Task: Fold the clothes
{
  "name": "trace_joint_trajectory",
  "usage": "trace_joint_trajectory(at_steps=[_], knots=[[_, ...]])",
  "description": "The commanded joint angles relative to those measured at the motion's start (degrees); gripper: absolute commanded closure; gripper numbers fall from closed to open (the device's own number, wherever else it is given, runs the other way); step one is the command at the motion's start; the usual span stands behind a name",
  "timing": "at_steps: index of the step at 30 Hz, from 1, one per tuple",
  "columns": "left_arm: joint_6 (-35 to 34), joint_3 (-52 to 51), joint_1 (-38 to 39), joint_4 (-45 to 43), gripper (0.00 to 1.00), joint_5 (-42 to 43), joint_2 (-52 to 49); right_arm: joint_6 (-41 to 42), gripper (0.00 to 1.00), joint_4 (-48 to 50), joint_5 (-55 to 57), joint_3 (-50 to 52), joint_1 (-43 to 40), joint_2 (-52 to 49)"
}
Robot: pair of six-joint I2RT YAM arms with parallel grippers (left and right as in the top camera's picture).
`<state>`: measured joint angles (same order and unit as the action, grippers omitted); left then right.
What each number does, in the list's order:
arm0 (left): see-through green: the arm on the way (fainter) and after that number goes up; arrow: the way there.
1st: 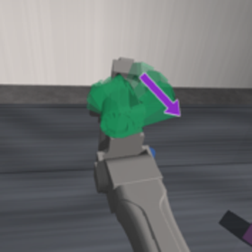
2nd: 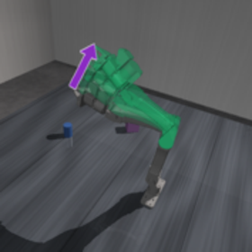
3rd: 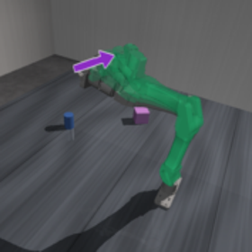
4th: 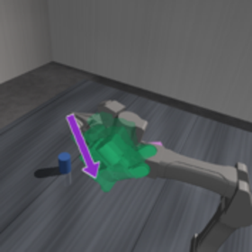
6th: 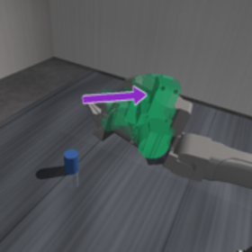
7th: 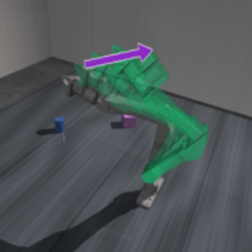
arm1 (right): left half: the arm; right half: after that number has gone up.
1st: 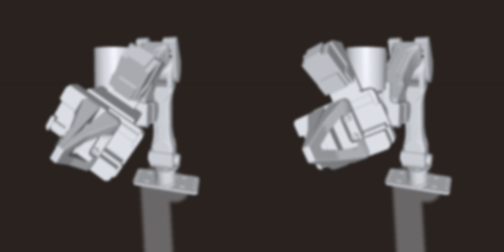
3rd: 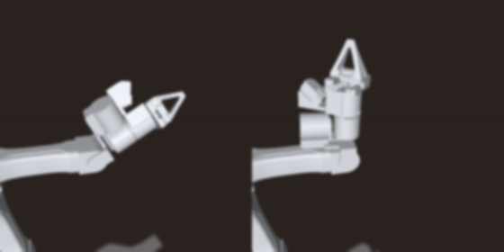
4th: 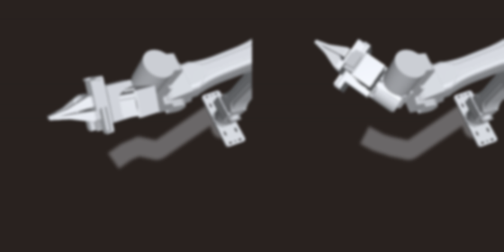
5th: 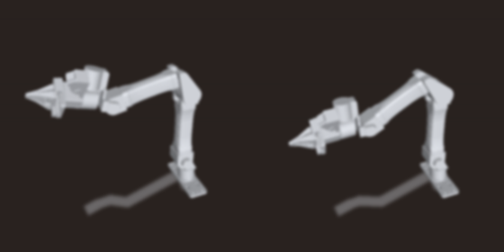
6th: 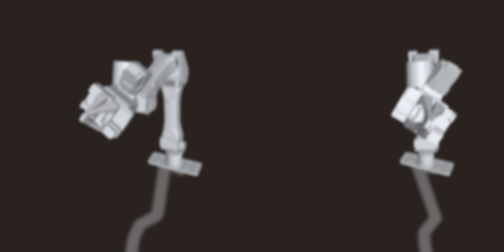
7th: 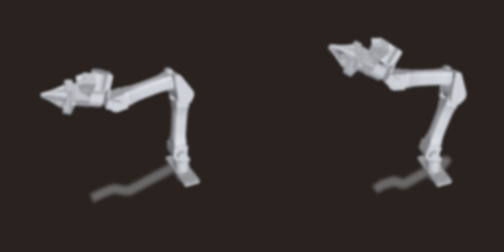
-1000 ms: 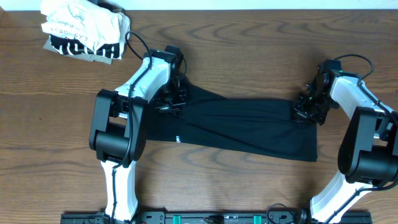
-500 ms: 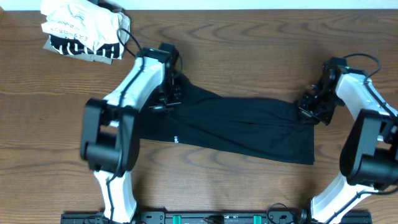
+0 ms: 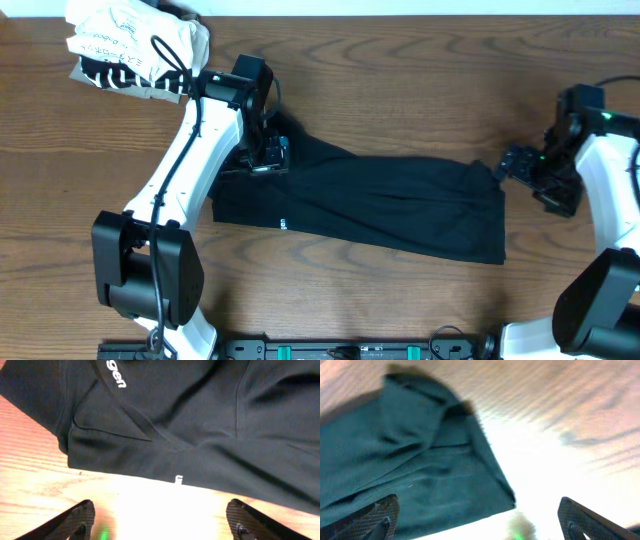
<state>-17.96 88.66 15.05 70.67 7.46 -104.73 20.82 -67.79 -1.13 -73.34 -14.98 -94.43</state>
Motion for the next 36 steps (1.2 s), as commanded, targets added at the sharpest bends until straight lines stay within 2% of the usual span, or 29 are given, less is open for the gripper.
trace_joint_trajectory(at_steps=[1,5,7,10,17,24,36], knots=[[0.37,0.15,-0.22,0.76,0.12,-0.63,0.24,-1.29,0.01,0.94,0.39,1.40,-3.21,0.09],[0.37,0.15,-0.24,1.05,0.11,-0.63,0.24,-10.05,0.02,6.84,-8.07,5.49,-6.78,0.02],[0.35,0.15,-0.24,1.05,0.11,-0.63,0.24,-12.61,0.06,9.40,-9.92,7.37,-7.93,0.02],[0.37,0.15,-0.24,1.07,0.11,-0.63,0.24,-12.81,0.01,11.45,-11.69,9.60,-9.18,0.02],[0.37,0.15,-0.24,1.09,0.11,-0.63,0.24,-20.55,0.01,16.65,-22.95,16.79,-11.45,0.02],[0.35,0.15,-0.24,1.07,0.11,-0.63,0.24,-21.35,0.01,21.99,-25.44,23.50,-13.57,0.02],[0.35,0.15,-0.24,0.66,0.10,-0.63,0.24,-21.77,0.01,27.76,-29.53,29.22,-13.44,-0.09]])
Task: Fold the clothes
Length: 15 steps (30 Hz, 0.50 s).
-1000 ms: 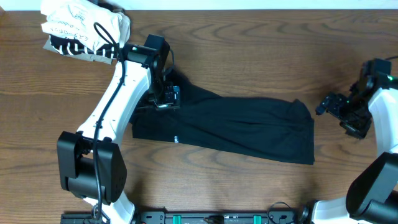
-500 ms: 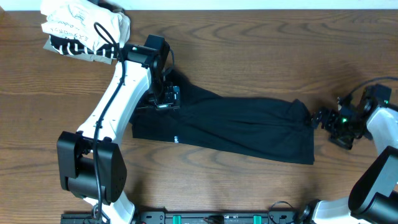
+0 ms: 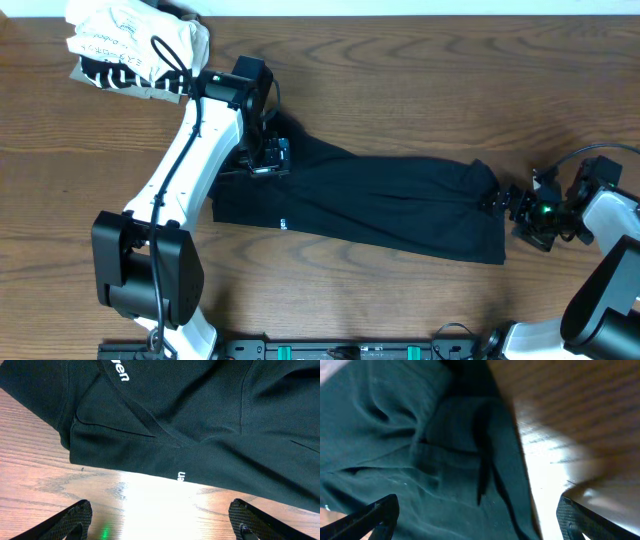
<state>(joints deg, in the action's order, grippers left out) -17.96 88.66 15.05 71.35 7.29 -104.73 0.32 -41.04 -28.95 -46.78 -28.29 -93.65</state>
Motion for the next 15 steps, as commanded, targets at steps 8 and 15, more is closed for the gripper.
trace_joint_trajectory(at_steps=[8,15], knots=[[0.35,0.15,-0.24,-0.02,0.11,-0.44,0.24,-1.22,0.01,5.77,-4.00,7.08,-0.13,-1.01],[0.35,0.15,-0.24,-0.24,0.11,-0.44,0.24,0.90,0.01,9.86,-6.10,10.75,0.00,-1.20]])
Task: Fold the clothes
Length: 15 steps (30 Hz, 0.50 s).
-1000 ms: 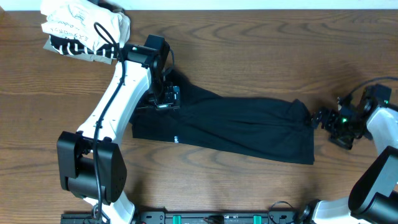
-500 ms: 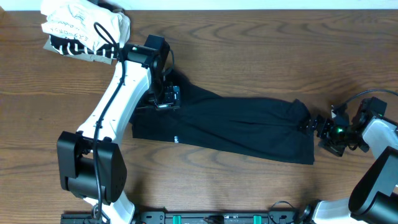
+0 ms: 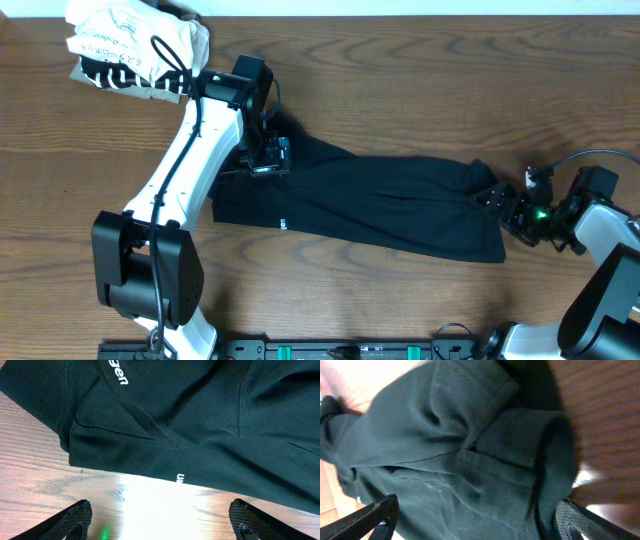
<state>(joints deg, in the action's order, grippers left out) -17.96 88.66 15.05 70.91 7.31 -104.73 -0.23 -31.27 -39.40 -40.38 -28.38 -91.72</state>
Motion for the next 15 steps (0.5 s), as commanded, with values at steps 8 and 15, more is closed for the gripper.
trace_joint_trajectory(at_steps=[8,15], knots=[[0.35,0.15,-0.24,0.17,0.11,-0.46,0.24,3.80,0.17,1.16,4.39,4.96,2.25,-3.13],[0.35,0.15,-0.24,0.20,0.11,-0.48,0.24,8.04,0.74,3.50,5.53,4.96,3.80,-3.13]])
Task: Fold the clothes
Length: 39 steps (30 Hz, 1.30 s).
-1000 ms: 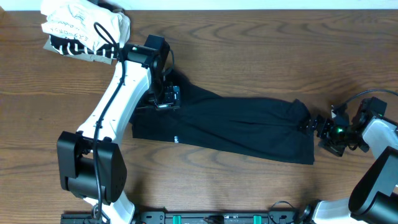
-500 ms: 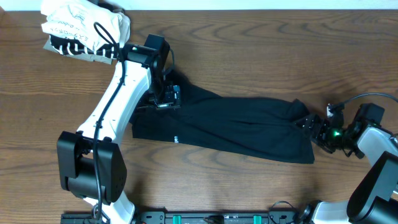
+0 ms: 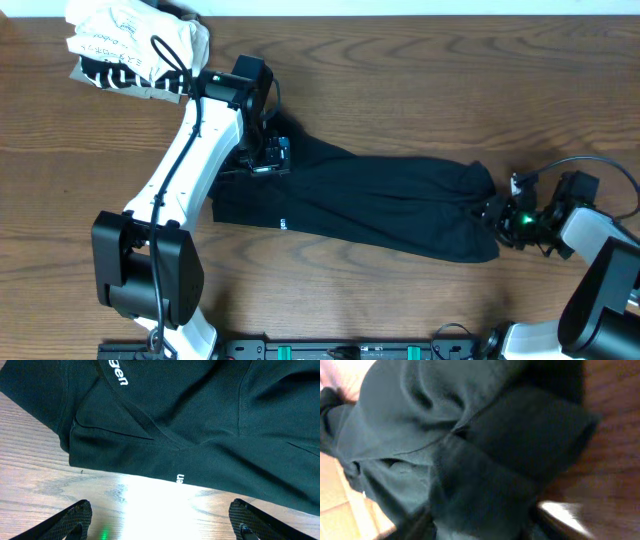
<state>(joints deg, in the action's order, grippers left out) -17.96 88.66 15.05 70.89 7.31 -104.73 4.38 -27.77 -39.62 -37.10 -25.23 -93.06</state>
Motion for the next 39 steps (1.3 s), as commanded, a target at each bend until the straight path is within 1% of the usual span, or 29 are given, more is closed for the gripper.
trace_joint_trajectory(at_steps=[1,3,4,7,12,19,25,27,31,35,39], knots=[[0.35,0.15,-0.24,0.22,0.11,-0.48,0.24,4.09,0.83,0.17,6.23,1.62,0.66,-1.79],[0.37,0.15,-0.24,0.22,0.10,-0.48,0.24,4.81,0.96,0.39,7.08,1.31,0.57,-1.77],[0.37,0.09,-0.24,0.22,0.11,-0.48,0.24,4.81,0.99,0.37,7.56,1.01,0.48,-1.77],[0.37,-0.02,-0.24,0.22,0.11,-0.48,0.24,4.81,0.99,-0.48,10.19,-0.81,-0.11,-1.77],[0.37,-0.33,-0.24,0.26,0.11,-0.48,0.24,4.81,0.99,-6.67,14.82,-7.58,-1.60,-1.77],[0.37,-1.40,-0.24,0.20,0.11,-0.48,0.22,8.07,0.99,-18.80,31.10,-20.20,-2.03,-1.77],[0.35,-3.30,-0.24,-1.20,0.10,-0.46,0.22,9.33,0.99,-25.09,32.59,-26.56,-0.79,-1.77],[0.35,-3.39,-0.24,-1.36,0.10,-0.48,0.22,9.35,0.99,-25.51,34.21,-26.64,0.59,-1.77],[0.35,-3.39,-0.24,-1.99,0.10,-0.46,0.22,11.61,0.99,-27.06,42.34,-26.60,5.29,-1.77],[0.33,-3.39,-0.24,-2.19,0.10,-0.46,0.22,13.29,0.99,-27.32,43.80,-26.60,10.78,-1.77],[0.33,-3.39,-0.24,-2.19,0.10,-0.46,0.22,16.50,0.99,-27.47,48.17,-26.60,17.84,-1.77]])
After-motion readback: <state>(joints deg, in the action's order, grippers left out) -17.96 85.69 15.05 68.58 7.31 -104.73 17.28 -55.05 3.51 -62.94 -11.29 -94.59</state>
